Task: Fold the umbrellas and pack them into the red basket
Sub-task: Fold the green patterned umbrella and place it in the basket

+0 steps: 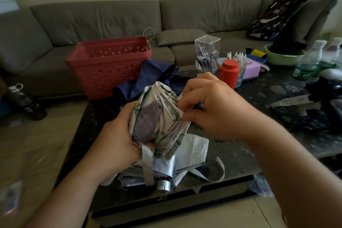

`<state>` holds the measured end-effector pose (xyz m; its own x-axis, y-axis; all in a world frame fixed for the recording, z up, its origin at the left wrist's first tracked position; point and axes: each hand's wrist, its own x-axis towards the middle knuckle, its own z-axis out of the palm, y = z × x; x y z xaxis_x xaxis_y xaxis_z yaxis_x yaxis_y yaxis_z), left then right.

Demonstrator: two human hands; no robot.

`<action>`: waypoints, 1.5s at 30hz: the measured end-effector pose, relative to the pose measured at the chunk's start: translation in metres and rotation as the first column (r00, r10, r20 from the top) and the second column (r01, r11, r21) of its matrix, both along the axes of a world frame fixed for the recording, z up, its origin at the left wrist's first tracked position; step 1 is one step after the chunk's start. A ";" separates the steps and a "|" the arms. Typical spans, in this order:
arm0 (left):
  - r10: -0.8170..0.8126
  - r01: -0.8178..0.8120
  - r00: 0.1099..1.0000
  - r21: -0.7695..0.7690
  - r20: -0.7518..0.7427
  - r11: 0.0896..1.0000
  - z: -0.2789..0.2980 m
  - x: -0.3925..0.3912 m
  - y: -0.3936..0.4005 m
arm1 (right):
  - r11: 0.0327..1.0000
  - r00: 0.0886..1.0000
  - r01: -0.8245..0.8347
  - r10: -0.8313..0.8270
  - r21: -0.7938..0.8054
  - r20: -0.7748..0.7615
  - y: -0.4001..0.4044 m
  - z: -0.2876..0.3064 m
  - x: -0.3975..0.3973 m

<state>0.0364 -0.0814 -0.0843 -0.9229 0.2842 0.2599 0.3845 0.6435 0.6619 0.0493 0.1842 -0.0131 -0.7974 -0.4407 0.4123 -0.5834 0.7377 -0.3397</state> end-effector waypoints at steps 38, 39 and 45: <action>-0.043 0.040 0.996 0.039 0.084 0.998 0.004 0.023 0.037 | 0.936 0.990 0.058 -0.009 -0.346 0.140 -0.026 0.003 0.012; -0.009 0.009 0.998 0.000 0.056 1.000 0.002 0.025 0.040 | 0.974 0.996 0.077 -0.067 -0.211 0.054 -0.033 -0.002 0.013; -0.081 0.077 0.992 0.043 0.095 0.996 0.007 0.030 0.038 | 0.993 0.986 0.097 -0.088 -0.060 0.145 -0.022 -0.014 0.001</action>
<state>0.0666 -0.0434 -0.0773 -0.9193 0.3483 0.1833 0.3662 0.5863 0.7226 0.0500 0.1627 -0.0270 -0.8858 -0.3378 0.3183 -0.4563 0.7593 -0.4640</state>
